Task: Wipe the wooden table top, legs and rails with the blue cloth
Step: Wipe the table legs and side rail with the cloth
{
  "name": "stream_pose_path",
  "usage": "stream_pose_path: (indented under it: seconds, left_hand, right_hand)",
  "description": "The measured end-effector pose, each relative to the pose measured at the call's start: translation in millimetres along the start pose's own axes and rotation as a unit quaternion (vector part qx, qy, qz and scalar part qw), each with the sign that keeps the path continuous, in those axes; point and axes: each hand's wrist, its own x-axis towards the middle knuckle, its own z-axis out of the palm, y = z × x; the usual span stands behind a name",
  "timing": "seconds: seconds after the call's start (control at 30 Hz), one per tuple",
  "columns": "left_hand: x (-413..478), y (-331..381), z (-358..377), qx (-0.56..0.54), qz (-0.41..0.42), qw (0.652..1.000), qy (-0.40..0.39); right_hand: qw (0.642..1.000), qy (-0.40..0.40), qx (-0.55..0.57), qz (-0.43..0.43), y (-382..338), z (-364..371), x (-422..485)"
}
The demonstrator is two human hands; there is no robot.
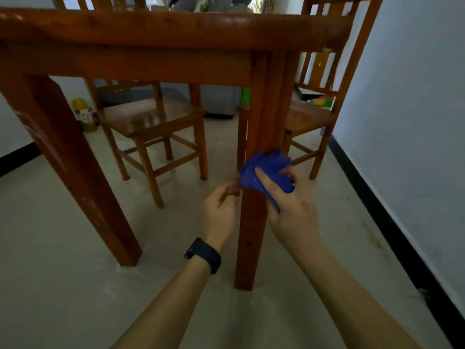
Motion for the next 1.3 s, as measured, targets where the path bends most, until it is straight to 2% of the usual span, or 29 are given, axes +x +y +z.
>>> stream_pose_path:
  seconds: [0.03, 0.1, 0.13, 0.17, 0.23, 0.3, 0.37, 0.4, 0.47, 0.57, 0.63, 0.7, 0.73, 0.77, 0.8, 0.83, 0.9, 0.97, 1.0, 1.07, 1.13, 1.2, 1.23, 1.3]
  left_hand:
    - [0.4, -2.6, -0.6, -0.014, -0.016, 1.000, -0.009]
    - [0.7, -7.3, -2.2, -0.030, -0.024, 0.999, -0.018]
    - [0.9, -8.6, -2.5, -0.033, -0.019, 0.999, -0.024]
    - [1.3, -9.9, -2.4, -0.043, -0.017, 0.999, -0.029]
    - [2.3, -11.6, -3.0, -0.073, -0.021, 0.996, -0.043]
    - [3.0, -15.4, -4.5, -0.086, -0.029, 0.995, -0.051]
    - [3.7, -22.3, -5.5, -0.088, -0.038, 0.994, -0.046]
    - [3.3, -24.7, -6.1, -0.089, -0.044, 0.994, -0.044]
    - [3.4, -28.2, -7.7, -0.086, -0.058, 0.994, -0.046]
    - [6.2, -30.2, -10.1, -0.085, -0.074, 0.992, -0.059]
    - [9.2, -32.7, -12.0, -0.088, -0.080, 0.991, -0.063]
    - [10.4, -35.3, -14.5, -0.085, -0.087, 0.990, -0.073]
    - [9.2, -35.5, -15.8, -0.083, -0.088, 0.989, -0.080]
    - [7.5, -34.7, -16.6, -0.086, -0.089, 0.989, -0.086]
    - [5.9, -33.5, -17.3, -0.085, -0.089, 0.988, -0.093]
    - [5.1, -32.4, -18.6, -0.084, -0.084, 0.988, -0.102]
    - [4.7, -28.9, -21.2, -0.083, -0.076, 0.987, -0.110]
    - [3.7, -24.8, -22.4, -0.088, -0.068, 0.988, -0.110]
    - [3.4, -23.6, -22.3, -0.094, -0.067, 0.987, -0.110]
    - [1.3, -23.1, -20.9, -0.098, -0.067, 0.987, -0.111]
    - [-0.6, -28.4, -18.0, -0.098, -0.069, 0.988, -0.101]
    - [-2.8, -31.9, -17.3, -0.095, -0.065, 0.988, -0.102]
    - [-4.4, -32.2, -17.9, -0.091, -0.061, 0.988, -0.112]
    - [-7.4, -30.8, -21.9, -0.072, -0.055, 0.986, -0.141]
  right_hand:
    - [0.997, -0.067, -0.035, -0.014, 4.7, 12.3, -22.0]
    - [0.969, -0.241, -0.053, -0.011, 14.8, 34.2, -65.4]
    - [0.954, -0.298, -0.025, 0.026, 19.7, 40.0, -80.1]
    - [0.946, -0.319, 0.006, 0.064, 22.6, 40.4, -87.9]
    - [0.968, -0.235, 0.039, 0.082, 21.9, 30.7, -78.7]
    - [0.994, -0.092, 0.043, 0.050, 10.7, 11.8, -46.9]
    - [0.997, 0.034, 0.056, 0.035, -2.4, -5.6, -8.6]
    - [0.996, 0.070, 0.055, 0.031, -5.6, -8.7, 7.0]
    - [0.997, 0.072, 0.025, 0.017, -2.9, -2.2, 20.3]
    - [0.999, -0.023, -0.032, -0.013, 12.6, 27.5, -22.5]
    - [0.985, -0.152, -0.080, -0.028, 25.6, 45.6, -66.1]
    - [0.935, -0.338, -0.103, -0.003, 32.3, 56.8, -101.7]
    - [0.910, -0.404, -0.092, 0.025, 34.1, 58.4, -113.3]
    - [0.901, -0.425, -0.071, 0.057, 34.5, 57.2, -118.2]
    - [0.913, -0.399, -0.049, 0.076, 32.2, 54.8, -116.9]
    - [0.939, -0.334, -0.026, 0.082, 25.7, 49.1, -110.6]
    - [0.984, -0.163, 0.018, 0.068, 12.3, 35.3, -89.0]
    - [0.997, -0.024, 0.032, 0.068, 3.5, 26.6, -64.0]
    - [0.997, 0.015, 0.036, 0.073, -0.9, 24.5, -50.3]
    - [0.996, 0.025, 0.021, 0.079, -6.2, 30.4, -35.0]
    - [0.997, -0.028, -0.001, 0.067, -7.6, 50.1, -46.8]
    - [0.988, -0.144, -0.031, 0.042, -0.3, 76.7, -81.7]
    - [0.969, -0.240, -0.040, 0.053, 4.7, 86.9, -102.5]
    - [0.889, -0.430, -0.053, 0.146, 10.4, 92.9, -142.8]
